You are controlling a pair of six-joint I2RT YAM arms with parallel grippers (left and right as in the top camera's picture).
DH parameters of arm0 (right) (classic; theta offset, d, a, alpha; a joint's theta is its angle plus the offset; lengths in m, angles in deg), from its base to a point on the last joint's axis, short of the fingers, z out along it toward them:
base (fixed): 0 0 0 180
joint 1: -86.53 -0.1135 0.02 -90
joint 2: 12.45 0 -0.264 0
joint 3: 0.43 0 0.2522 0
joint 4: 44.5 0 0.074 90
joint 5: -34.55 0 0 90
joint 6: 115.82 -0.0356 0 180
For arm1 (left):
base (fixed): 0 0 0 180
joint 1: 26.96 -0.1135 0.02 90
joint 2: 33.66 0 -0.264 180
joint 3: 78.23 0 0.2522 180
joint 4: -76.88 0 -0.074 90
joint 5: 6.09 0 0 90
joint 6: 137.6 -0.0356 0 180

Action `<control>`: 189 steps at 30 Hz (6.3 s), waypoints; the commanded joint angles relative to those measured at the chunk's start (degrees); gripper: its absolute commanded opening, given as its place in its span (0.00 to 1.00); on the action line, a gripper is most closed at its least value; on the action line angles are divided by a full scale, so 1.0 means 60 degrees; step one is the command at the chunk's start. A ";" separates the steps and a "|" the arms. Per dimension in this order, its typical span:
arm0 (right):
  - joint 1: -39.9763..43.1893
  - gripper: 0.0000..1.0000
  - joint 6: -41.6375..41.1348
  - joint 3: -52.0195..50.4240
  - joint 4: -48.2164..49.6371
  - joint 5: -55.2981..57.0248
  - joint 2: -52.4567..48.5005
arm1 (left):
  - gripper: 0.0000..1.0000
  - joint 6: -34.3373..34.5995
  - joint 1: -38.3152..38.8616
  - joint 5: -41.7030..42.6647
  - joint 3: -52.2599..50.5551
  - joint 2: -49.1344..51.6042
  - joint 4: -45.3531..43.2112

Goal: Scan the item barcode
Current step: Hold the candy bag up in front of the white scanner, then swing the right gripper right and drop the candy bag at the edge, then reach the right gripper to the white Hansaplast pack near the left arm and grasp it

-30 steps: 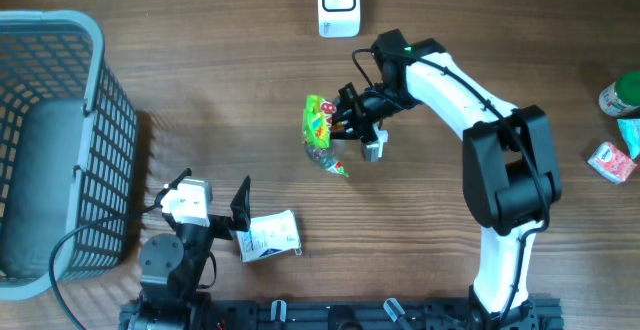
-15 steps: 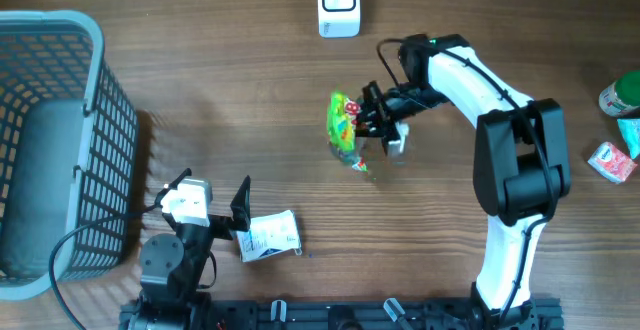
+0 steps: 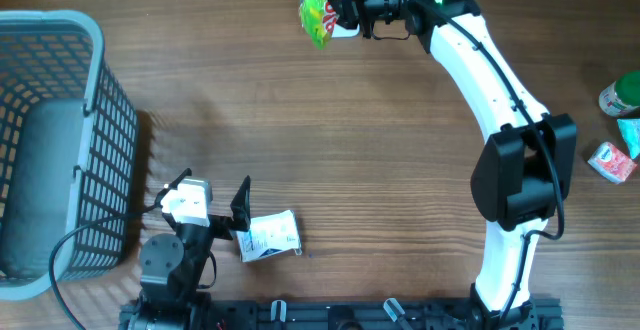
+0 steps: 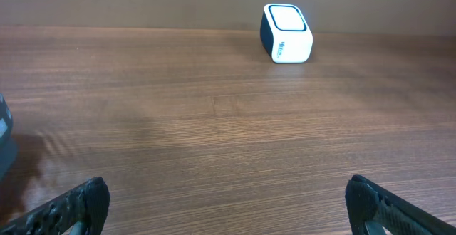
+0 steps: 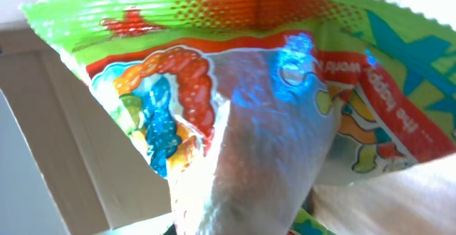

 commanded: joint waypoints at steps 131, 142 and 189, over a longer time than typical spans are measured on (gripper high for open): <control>-0.3286 0.05 1.5682 -0.4994 -0.4317 0.5410 0.0914 | 1.00 0.0095 0.0036 0.0076 -0.0047 -0.0055 -0.0040; -0.1865 1.00 1.3784 -0.2998 -0.5978 0.5337 0.1188 | 1.00 0.0098 0.0036 0.0076 -0.0047 -0.0055 -0.0040; -0.4207 0.74 1.3187 -0.5599 -0.2885 0.8273 -0.0146 | 1.00 0.0095 0.0036 0.0076 -0.0047 -0.0055 -0.0040</control>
